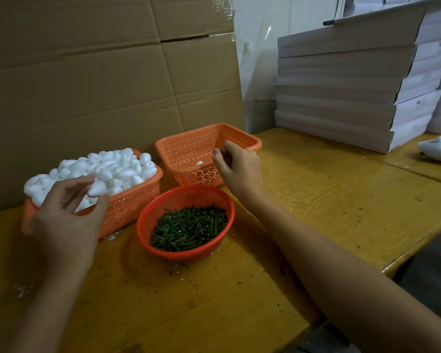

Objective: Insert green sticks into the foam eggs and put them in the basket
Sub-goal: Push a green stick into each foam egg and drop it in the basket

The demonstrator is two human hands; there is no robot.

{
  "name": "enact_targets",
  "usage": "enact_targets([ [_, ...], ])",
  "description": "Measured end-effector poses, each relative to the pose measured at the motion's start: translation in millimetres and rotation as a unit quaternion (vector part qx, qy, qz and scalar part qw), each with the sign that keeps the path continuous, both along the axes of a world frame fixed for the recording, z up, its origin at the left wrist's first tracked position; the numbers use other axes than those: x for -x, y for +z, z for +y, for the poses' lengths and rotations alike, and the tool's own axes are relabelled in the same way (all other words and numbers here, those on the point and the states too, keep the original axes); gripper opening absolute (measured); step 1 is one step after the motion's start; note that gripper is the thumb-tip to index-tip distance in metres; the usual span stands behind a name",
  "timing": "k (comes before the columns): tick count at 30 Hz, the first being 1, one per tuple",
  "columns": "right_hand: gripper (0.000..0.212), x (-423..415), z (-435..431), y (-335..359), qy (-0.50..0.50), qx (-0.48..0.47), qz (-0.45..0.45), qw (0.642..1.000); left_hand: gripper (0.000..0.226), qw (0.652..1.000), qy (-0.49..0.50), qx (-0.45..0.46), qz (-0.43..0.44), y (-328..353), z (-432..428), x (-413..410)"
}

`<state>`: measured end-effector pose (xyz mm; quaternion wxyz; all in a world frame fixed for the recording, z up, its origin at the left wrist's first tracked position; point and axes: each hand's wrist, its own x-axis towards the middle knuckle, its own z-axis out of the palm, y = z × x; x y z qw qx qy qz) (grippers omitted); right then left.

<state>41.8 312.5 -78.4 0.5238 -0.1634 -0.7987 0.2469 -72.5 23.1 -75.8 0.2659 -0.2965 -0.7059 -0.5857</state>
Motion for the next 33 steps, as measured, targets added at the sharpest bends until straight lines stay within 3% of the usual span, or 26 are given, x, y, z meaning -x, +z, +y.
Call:
enact_targets([
  [5,0.03,0,-1,1,0.005,0.0,0.001,1.0,0.04,0.996,-0.081,-0.018,0.018,3,10,-11],
  [22,0.031,2,-2,0,0.009,-0.008,-0.008,1.0,0.036,0.959,-0.24,-0.033,-0.148,-6,26,-25],
  [33,0.032,1,-2,0,0.011,-0.011,-0.012,1.0,0.026,0.946,-0.279,-0.034,-0.159,-7,29,-26],
])
